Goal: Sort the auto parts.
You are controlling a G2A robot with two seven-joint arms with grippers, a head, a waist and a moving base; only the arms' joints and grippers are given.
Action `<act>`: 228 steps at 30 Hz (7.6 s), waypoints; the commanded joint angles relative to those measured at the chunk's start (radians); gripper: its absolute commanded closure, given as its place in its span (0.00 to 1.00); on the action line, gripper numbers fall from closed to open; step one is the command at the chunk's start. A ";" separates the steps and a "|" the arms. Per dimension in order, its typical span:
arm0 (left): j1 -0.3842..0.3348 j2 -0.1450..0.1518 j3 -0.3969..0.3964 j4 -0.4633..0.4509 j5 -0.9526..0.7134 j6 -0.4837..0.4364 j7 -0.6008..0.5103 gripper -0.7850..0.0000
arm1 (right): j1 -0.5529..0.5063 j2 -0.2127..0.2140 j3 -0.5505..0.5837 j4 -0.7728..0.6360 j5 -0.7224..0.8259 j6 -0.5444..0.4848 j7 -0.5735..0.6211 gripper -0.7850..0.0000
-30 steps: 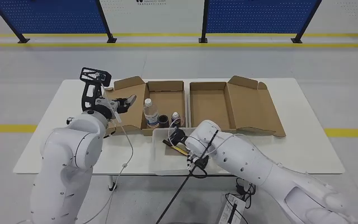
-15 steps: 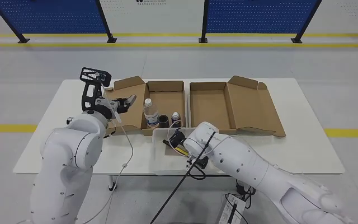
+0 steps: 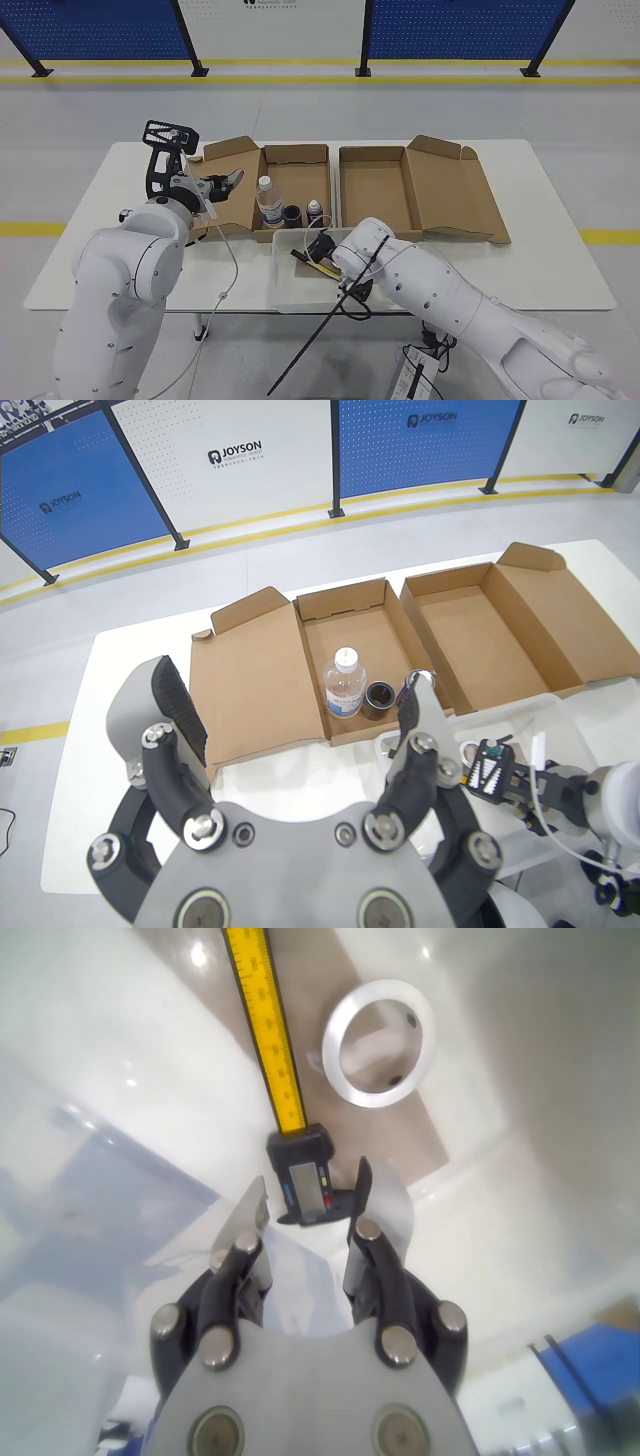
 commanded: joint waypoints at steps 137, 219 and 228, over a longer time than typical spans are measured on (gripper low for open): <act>0.000 0.000 0.000 0.000 0.000 0.000 0.000 0.00 | -0.238 0.155 0.568 -0.418 0.107 -0.151 -0.115 1.00; 0.000 0.000 0.000 0.000 0.000 0.000 0.000 0.00 | 0.079 0.012 0.410 0.503 0.089 0.038 -0.478 0.00; 0.000 0.000 0.000 0.000 0.000 0.000 0.000 0.00 | 0.039 0.038 0.433 0.277 -0.045 0.071 -0.444 0.00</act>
